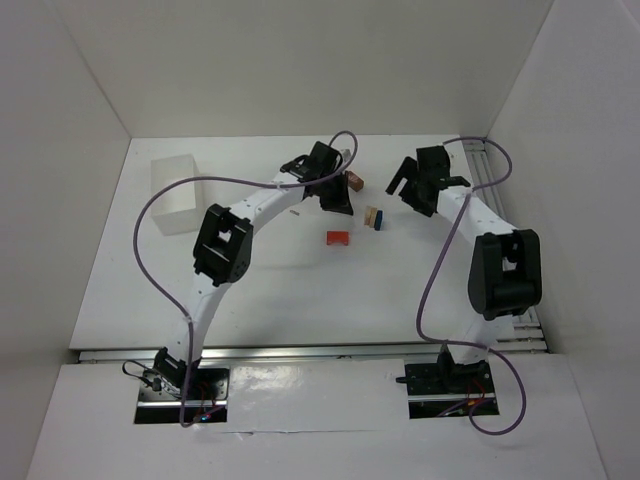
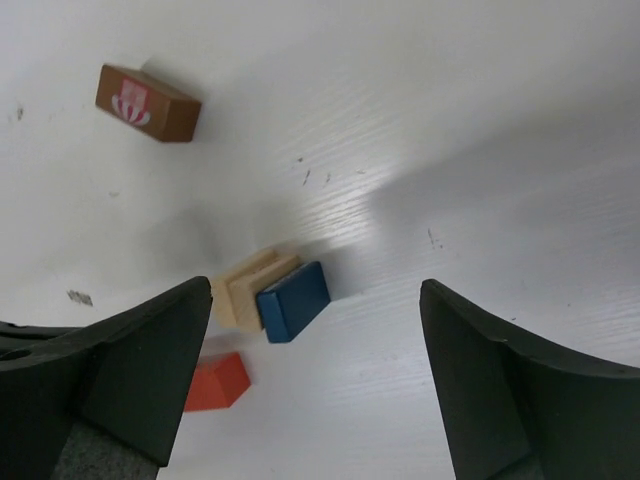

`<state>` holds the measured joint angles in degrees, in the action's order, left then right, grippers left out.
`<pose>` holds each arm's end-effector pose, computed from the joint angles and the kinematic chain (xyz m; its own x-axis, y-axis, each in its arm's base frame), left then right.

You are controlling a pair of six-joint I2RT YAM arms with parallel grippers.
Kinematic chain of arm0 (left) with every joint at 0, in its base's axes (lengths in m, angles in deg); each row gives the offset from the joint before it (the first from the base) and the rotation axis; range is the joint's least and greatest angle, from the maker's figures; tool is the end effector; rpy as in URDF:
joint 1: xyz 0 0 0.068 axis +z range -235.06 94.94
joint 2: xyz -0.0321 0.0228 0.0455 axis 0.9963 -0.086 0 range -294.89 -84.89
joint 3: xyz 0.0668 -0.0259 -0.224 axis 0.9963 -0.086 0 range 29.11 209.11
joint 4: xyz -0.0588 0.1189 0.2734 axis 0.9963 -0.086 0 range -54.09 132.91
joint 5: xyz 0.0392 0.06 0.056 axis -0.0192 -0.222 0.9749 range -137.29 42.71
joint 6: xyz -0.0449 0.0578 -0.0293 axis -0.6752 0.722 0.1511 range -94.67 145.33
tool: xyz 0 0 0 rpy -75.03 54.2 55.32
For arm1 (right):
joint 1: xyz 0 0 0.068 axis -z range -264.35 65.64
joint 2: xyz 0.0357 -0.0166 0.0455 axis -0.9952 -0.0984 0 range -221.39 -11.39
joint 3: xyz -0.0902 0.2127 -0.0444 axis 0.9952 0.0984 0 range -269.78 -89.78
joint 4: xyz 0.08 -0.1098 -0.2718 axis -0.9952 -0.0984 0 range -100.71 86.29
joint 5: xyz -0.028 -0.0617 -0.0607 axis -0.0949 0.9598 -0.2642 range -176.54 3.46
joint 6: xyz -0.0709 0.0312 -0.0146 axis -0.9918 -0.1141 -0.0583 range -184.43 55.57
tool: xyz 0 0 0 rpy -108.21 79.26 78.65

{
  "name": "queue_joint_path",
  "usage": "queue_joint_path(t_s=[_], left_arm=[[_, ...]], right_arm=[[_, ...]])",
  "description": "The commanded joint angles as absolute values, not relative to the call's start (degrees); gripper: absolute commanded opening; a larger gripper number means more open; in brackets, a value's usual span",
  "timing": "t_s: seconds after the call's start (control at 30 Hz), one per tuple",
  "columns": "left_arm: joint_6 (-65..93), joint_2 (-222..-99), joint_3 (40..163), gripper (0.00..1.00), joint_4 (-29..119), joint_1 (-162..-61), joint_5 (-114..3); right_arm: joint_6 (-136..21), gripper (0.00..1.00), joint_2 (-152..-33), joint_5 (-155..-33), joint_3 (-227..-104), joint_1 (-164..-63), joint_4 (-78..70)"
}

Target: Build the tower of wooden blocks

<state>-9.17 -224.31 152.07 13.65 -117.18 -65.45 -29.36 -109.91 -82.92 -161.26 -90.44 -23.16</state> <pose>0.4821 -0.3273 0.1362 -0.8902 -0.0767 -0.4490 0.2247 0.7835 -0.5794 0.4342 0.0419 0.1551 -0.6261 0.5101 -0.5897 0.3632 0.8601 0.3582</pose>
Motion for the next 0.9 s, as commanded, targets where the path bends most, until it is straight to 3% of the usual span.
queue_joint_path(t_s=[0.0,0.07,0.4,0.87], left_arm=[[-7.54,-216.74,149.88,0.00,13.55,-115.92,-64.52],[-7.54,-214.28,146.89,0.00,14.16,-115.21,-64.00],[-7.54,-205.84,134.77,0.00,15.92,-111.70,-60.65],[-7.02,-204.25,130.54,0.00,16.45,-109.94,-59.51]], right_arm=[[-31.12,0.93,-107.80,-80.04,-164.75,-93.58,-28.40],[-31.73,1.00,-107.80,-80.03,-166.32,-95.24,-29.03],[-32.27,1.00,-113.42,-75.02,-169.85,-100.52,-33.24],[-32.79,1.00,-118.96,-74.40,-172.92,-102.20,-33.68]])
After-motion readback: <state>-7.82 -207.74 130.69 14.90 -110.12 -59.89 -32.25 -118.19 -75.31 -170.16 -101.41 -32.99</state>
